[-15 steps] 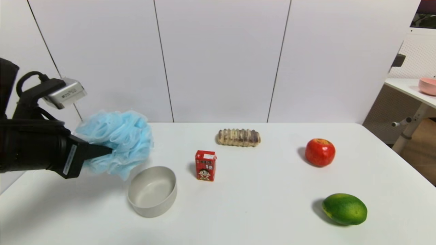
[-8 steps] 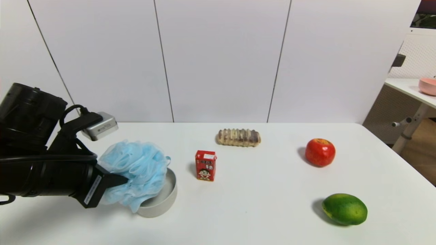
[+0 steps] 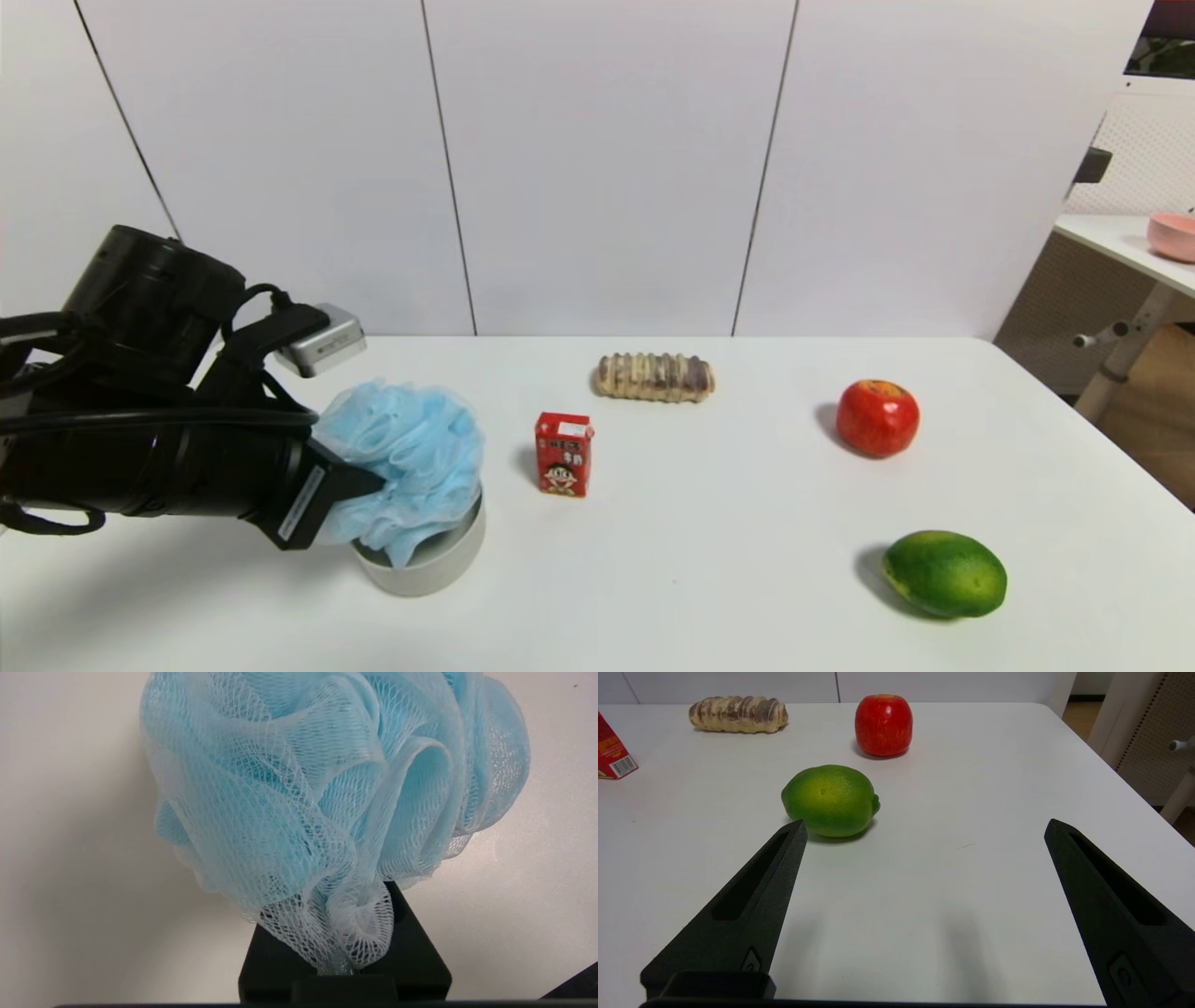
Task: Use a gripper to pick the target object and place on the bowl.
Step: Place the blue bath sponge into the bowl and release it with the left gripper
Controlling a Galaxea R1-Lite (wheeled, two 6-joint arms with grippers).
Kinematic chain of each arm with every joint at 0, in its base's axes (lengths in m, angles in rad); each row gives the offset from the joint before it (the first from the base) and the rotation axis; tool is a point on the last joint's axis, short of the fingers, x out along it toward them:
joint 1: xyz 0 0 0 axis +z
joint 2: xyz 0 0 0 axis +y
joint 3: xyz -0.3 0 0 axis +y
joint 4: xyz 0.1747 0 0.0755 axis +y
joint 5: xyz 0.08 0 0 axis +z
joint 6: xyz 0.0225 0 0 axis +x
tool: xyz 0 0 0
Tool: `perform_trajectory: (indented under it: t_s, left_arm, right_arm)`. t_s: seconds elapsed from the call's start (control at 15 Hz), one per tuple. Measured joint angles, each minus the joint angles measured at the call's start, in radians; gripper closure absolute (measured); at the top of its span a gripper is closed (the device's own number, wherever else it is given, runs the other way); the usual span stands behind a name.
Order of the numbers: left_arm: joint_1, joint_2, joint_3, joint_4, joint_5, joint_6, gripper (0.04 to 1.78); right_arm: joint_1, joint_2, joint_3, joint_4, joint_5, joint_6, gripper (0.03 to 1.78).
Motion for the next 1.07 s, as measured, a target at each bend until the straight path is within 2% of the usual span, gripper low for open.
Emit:
perform_trajectory:
  t_s: [0.2,0.47,0.73,1.07]
  left_arm:
    - [-0.008,0.012,-0.004,-0.003,0.000,0.000,1.05]
    - [-0.011,0.016,-0.034,-0.001,0.001,0.000,0.67]
    - [-0.007,-0.025,-0.108,0.001,0.003,-0.010,0.46]
    - [0.016,-0.113,-0.188,0.001,0.004,-0.051,0.30]
  right_arm:
    - [0.000,0.000,0.000,0.000,0.001,0.000,0.06]
    - [0.000,0.000,0.000,0.000,0.001,0.000,0.06]
    - [0.000,0.000,0.000,0.000,0.000,0.000,0.06]
    - [0.000,0.000,0.000,0.000,0.000,0.000,0.06]
